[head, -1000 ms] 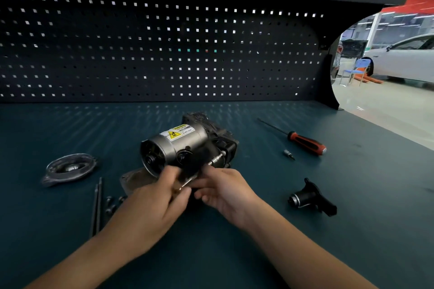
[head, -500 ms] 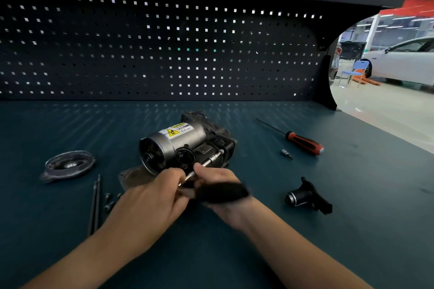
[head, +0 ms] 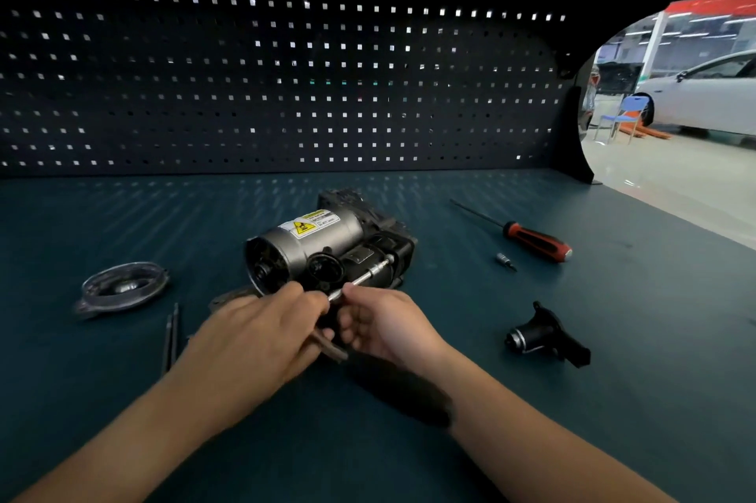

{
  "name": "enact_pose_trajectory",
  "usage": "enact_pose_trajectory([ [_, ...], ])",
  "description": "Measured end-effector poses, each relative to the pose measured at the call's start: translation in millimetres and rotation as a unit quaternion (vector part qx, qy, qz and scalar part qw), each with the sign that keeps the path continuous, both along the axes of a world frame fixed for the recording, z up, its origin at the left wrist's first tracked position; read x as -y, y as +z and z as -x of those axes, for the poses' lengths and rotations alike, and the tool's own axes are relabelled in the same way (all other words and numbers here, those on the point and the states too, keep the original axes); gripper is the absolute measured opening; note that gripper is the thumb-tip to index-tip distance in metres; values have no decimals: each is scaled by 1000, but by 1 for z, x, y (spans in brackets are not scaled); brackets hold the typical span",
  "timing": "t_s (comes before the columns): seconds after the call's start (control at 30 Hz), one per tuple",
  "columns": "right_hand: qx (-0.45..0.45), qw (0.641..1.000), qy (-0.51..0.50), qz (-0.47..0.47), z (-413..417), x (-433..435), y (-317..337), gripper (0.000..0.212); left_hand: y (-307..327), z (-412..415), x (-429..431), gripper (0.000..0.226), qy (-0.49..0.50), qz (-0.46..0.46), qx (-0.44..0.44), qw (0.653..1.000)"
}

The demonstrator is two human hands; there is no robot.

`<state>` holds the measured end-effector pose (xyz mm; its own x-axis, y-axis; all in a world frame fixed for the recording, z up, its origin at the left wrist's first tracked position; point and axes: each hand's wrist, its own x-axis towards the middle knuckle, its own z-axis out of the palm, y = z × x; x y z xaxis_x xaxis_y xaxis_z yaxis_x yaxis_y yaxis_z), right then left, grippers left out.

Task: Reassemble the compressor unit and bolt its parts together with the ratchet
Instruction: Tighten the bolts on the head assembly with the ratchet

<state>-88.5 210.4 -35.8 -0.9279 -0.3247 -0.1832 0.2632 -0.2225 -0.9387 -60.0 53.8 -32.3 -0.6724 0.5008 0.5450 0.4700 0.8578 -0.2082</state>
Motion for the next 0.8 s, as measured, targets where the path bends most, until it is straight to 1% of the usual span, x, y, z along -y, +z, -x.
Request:
enact_pose_trajectory([
  [0.03, -4, 1000, -1, -14, -1, 0, 0, 28, -1, -2, -1, 20, -5, 19, -18, 1000],
  [0.07, -11, 1000, -2, -27, -1, 1, 0, 28, 0, -5, -3, 21, -6, -17, 19, 1000],
  [0.1, -16, 999, -3, -35, -1, 1, 0, 28, 0, -6, -5, 22, -10, -104, 73, 992],
  [0.13, -18, 999, -2, -39, -1, 1, 0, 29, 0, -8, -9, 26, -13, -217, 127, 968],
  [0.17, -16, 999, -1, -39, 0, 0, 0, 30, -4, -9, -13, 26, -29, -335, 180, 924],
  [0.2, -13, 999, 4, -36, 0, -1, 1, 31, -6, -8, -18, 23, -45, -451, 233, 861],
  [0.23, -10, 999, 10, -32, 1, -1, 1, 31, -6, -5, -20, 22, -47, -537, 270, 798],
  [0.27, -8, 999, 15, -28, 3, -1, 1, 31, -7, -2, -22, 23, -38, -592, 294, 749],
  [0.3, -6, 1000, 17, -24, 4, -2, 1, 30, -8, -2, -23, 25, -34, -620, 300, 724],
  [0.33, -5, 1000, 15, -19, 4, -2, 0, 30, -9, -2, -23, 24, -35, -631, 301, 714],
  [0.37, -5, 1000, 10, -14, 4, -1, 0, 29, -8, -2, -21, 21, -45, -620, 294, 726],
  [0.4, -5, 1000, 2, -9, 4, -1, -1, 29, -8, -2, -20, 18, -56, -585, 280, 759],
  [0.43, -4, 1000, -7, -2, 4, 0, -1, 30, -7, -4, -19, 15, -66, -508, 245, 823],
  [0.47, -2, 1000, -16, 3, 4, 0, -1, 30, -4, -5, -17, 12, -57, -378, 184, 905],
  [0.5, 1, 1000, -24, 8, 5, 0, -2, 30, 0, -5, -14, 8, -27, -220, 97, 970],
  [0.53, 4, 1000, -30, 9, 6, 1, -3, 31, 2, -4, -11, 7, -10, -86, 19, 996],
  [0.57, 4, 1000, -31, 4, 5, 1, -3, 31, 1, -2, -9, 15, -18, 0, -28, 999],
  [0.6, 2, 1000, -28, -5, 5, 1, -3, 32, -1, -2, -8, 20, -32, 28, -50, 998],
  [0.63, -4, 1000, -23, -14, 5, 1, -3, 32, -2, -4, -9, 18, -36, 3, -29, 999],
  [0.67, -9, 1000, -19, -19, 5, 2, -3, 32, -2, -6, -10, 10, -35, -70, 17, 997],
  [0.7, -8, 1000, -16, -23, 5, 1, -3, 33, -1, -8, -11, 8, -36, -183, 86, 979],
  [0.73, -4, 1000, -12, -26, 4, 1, -3, 34, -3, -9, -15, 15, -38, -308, 138, 941],
  [0.77, 0, 1000, -6, -29, 4, 1, -3, 36, -8, -7, -19, 16, -66, -437, 208, 873],
  [0.8, 0, 1000, 0, -29, 4, 1, -2, 36, -10, -4, -22, 17, -75, -539, 266, 795],
])
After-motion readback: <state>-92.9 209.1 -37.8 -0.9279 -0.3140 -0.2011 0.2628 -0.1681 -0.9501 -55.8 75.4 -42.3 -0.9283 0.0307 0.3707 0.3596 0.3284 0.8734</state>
